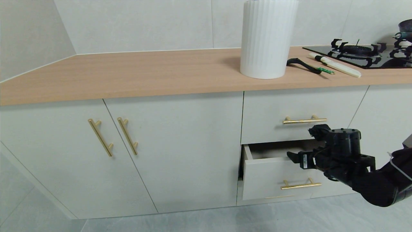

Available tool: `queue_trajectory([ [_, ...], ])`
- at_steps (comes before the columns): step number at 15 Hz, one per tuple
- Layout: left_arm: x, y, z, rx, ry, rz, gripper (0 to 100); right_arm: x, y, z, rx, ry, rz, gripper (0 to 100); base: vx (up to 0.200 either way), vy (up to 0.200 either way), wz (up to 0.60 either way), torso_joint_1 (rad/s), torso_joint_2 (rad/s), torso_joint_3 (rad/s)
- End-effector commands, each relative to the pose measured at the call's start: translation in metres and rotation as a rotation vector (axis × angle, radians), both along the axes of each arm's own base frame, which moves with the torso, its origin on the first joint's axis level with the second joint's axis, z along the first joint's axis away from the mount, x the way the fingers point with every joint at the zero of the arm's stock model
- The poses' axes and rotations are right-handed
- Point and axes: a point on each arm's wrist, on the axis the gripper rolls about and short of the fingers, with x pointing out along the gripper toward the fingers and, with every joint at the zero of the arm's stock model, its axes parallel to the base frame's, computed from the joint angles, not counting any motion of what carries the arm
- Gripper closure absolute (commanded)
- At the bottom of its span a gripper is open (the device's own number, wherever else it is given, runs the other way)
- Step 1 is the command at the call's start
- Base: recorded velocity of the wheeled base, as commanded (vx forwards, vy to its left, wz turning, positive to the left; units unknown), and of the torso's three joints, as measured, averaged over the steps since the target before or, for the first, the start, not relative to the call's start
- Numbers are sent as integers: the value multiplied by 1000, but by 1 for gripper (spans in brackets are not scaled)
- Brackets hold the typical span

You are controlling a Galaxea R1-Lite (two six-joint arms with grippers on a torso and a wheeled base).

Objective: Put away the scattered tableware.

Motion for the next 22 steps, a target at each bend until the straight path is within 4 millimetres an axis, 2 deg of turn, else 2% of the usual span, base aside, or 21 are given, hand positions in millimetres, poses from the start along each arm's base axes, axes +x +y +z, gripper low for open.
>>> queue_trajectory([
  [1, 0, 0, 0, 0, 0, 1, 0, 1, 0, -7, -8, 22, 0, 0, 0, 0, 0, 0, 0, 0],
  [6, 0, 0, 0, 0, 1, 1, 0, -4, -1, -5, -10, 27, 2, 0, 0, 0, 0, 0, 0, 0],
  [9, 0, 0, 0, 0, 1, 1, 0, -10, -2, 4, -9, 16, 4, 0, 0, 0, 0, 0, 0, 0],
  [14, 0, 0, 0, 0, 1, 1, 0, -23, -5, 14, -34, 127, 13, 0, 0, 0, 0, 0, 0, 0],
  [18, 0, 0, 0, 0, 1, 1, 0, -28, -6, 14, -57, 209, 16, 0, 0, 0, 0, 0, 0, 0],
  [22, 0, 0, 0, 0, 1, 1, 0, -37, -5, 18, -115, 428, 27, 0, 0, 0, 0, 0, 0, 0],
])
